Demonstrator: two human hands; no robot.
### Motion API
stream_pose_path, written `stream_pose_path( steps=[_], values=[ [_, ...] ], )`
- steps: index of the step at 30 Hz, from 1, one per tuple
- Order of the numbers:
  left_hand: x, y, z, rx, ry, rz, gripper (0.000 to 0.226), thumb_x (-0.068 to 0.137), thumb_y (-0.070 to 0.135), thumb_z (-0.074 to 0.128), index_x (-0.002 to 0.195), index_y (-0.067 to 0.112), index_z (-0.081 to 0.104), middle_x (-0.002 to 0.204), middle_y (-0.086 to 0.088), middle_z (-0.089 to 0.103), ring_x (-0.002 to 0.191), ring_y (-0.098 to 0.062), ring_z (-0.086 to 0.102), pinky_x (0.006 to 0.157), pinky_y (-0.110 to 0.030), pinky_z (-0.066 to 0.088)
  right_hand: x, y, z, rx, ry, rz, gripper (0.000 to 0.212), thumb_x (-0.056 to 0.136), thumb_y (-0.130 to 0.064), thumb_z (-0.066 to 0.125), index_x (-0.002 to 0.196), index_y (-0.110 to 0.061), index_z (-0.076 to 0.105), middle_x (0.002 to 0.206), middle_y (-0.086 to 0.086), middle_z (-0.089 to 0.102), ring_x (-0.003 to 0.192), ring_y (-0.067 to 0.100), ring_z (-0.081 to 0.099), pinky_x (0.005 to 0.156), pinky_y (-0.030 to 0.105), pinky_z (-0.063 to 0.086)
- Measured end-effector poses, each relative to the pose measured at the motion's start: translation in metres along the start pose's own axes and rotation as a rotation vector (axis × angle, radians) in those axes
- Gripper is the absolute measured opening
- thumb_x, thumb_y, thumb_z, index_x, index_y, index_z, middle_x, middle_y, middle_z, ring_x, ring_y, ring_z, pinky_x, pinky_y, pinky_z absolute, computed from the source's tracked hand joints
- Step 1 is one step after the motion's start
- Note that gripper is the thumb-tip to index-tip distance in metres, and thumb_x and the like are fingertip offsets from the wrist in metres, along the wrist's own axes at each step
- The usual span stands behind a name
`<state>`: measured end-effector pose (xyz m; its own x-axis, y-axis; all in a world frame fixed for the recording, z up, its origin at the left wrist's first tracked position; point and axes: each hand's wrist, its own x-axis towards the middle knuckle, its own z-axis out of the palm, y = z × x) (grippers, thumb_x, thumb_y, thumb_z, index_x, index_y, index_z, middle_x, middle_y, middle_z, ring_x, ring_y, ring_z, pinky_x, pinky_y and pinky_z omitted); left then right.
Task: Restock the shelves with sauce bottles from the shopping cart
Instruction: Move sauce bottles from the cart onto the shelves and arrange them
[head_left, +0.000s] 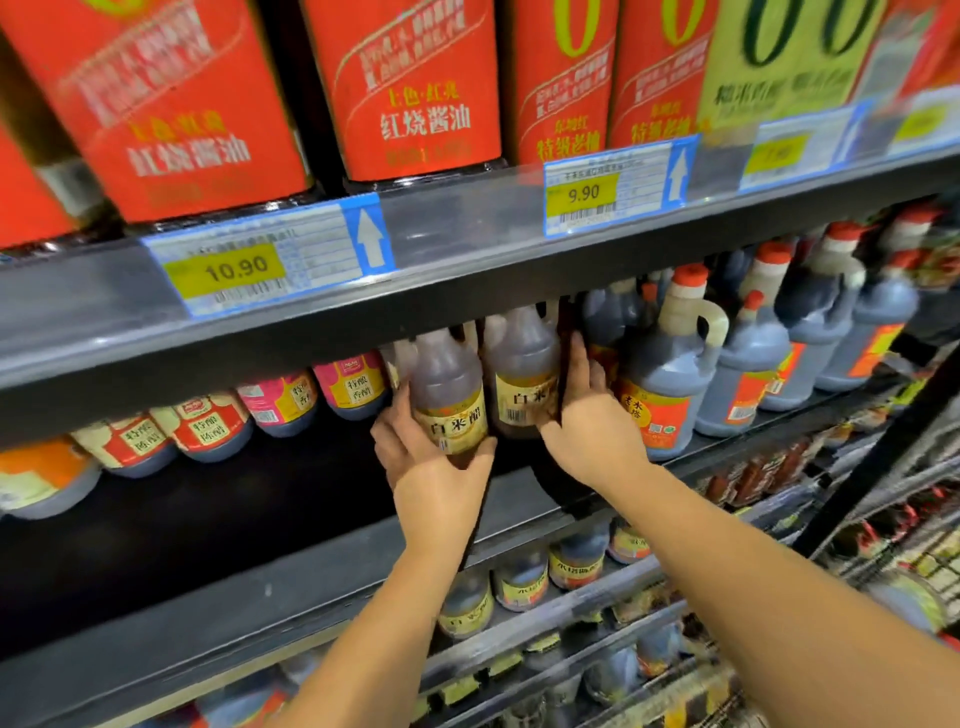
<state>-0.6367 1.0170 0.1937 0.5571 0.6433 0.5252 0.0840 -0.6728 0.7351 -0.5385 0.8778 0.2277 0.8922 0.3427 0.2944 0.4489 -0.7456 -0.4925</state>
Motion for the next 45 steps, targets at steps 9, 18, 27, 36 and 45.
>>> stream_pose_path(
  steps=[9,18,27,36,45],
  values=[
    [-0.035,0.031,-0.019,-0.045,-0.192,0.042,0.069,0.076,0.052,0.070,0.129,0.020,0.040,0.120,0.006,0.046,0.117,-0.020,0.048,0.089,-0.039,0.050,-0.070,0.016,-0.041,0.013,0.181,-0.096,0.038,0.094,-0.039,0.052,0.130,-0.029,0.046,0.119,-0.013,0.057,0.098,0.008,0.060,0.071,0.035,0.053],
    [-0.106,0.084,0.046,-0.192,-0.535,0.185,0.065,0.078,0.054,0.066,0.131,0.035,0.034,0.117,0.021,0.044,0.110,-0.003,0.047,0.078,-0.030,0.048,-0.157,0.094,-0.096,-0.106,0.301,0.066,0.022,0.093,-0.028,0.057,0.115,-0.025,0.059,0.102,-0.015,0.062,0.073,0.003,0.059,0.054,0.026,0.048],
    [-0.196,0.154,0.163,-0.193,-0.962,0.362,0.061,0.082,0.049,0.066,0.131,0.023,0.041,0.121,0.010,0.047,0.115,-0.012,0.048,0.091,-0.029,0.044,-0.233,0.254,-0.130,-0.069,0.325,0.574,0.018,0.091,-0.036,0.050,0.109,-0.035,0.051,0.099,-0.014,0.059,0.074,0.009,0.059,0.061,0.035,0.051],
    [-0.275,0.200,0.317,-0.037,-1.226,0.325,0.075,0.079,0.038,0.074,0.142,0.013,0.041,0.136,-0.006,0.048,0.127,-0.024,0.045,0.102,-0.033,0.038,-0.277,0.418,-0.127,0.001,0.190,0.969,0.028,0.091,-0.028,0.054,0.117,-0.017,0.053,0.130,0.013,0.054,0.120,0.033,0.054,0.087,0.042,0.049],
    [-0.347,0.196,0.445,0.174,-1.446,0.435,0.059,0.082,0.043,0.068,0.129,0.014,0.047,0.125,-0.006,0.047,0.116,-0.028,0.048,0.092,-0.044,0.046,-0.298,0.537,-0.078,0.138,0.102,1.310,0.075,0.082,-0.033,0.062,0.145,-0.011,0.027,0.130,0.018,0.049,0.116,0.038,0.050,0.090,0.045,0.047]
  ],
)
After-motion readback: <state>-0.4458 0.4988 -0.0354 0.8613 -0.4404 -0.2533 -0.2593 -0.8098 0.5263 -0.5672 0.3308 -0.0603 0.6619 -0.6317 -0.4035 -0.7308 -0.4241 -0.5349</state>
